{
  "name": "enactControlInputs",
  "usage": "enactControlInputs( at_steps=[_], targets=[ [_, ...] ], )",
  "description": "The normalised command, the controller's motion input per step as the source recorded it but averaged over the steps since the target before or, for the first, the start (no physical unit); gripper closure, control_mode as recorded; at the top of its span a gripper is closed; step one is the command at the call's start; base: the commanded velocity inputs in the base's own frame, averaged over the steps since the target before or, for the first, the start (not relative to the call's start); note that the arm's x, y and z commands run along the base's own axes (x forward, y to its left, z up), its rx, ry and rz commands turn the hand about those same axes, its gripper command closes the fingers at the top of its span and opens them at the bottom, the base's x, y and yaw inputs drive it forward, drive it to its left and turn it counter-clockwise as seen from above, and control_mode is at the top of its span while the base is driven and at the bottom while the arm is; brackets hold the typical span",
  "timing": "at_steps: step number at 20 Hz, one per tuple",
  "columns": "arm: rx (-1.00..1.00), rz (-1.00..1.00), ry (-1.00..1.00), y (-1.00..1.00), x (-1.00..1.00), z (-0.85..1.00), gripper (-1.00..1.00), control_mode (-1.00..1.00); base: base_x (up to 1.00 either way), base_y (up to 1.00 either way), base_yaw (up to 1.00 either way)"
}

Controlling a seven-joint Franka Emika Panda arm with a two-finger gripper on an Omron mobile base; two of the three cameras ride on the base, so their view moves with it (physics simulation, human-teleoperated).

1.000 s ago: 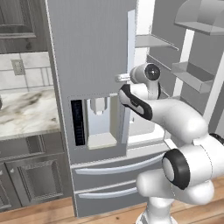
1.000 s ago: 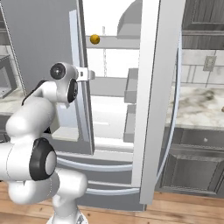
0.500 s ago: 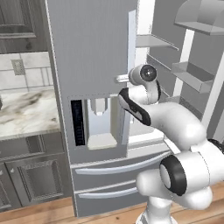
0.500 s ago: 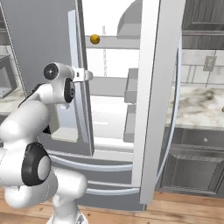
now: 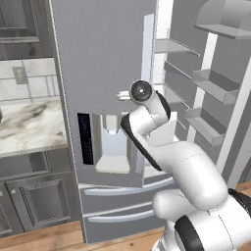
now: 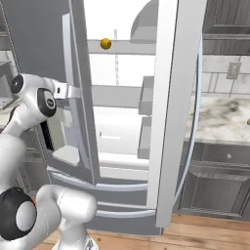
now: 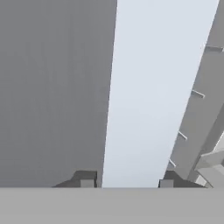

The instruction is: Retrieve a lemon from the fridge and place it on the cutting board with the fish.

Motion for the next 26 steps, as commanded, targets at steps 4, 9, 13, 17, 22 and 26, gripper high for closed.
enactControlInputs(
  at_steps=[4, 9, 13, 17, 22, 26],
  targets=[
    [-0.01, -0.33, 0.07, 1.00, -0.69, 0.00, 1.00, -1.00, 0.00, 0.00, 0.00],
    [0.00, -0.35, 0.04, 1.00, -0.81, 0.00, 1.00, -1.00, 0.00, 0.00, 0.00],
    [-0.01, -0.37, 0.02, 1.00, -0.75, -0.11, 1.00, -1.00, 0.00, 0.00, 0.00],
    [0.00, -0.42, 0.00, 0.70, -0.09, -0.16, 1.00, -1.00, 0.00, 0.00, 0.00],
    [0.00, -0.24, 0.00, 0.37, 0.00, -0.07, -1.00, -1.00, 0.00, 0.00, 0.00],
    [0.00, -0.18, 0.00, 0.06, 0.00, 0.00, -1.00, -1.00, 0.00, 0.00, 0.00]
  ],
)
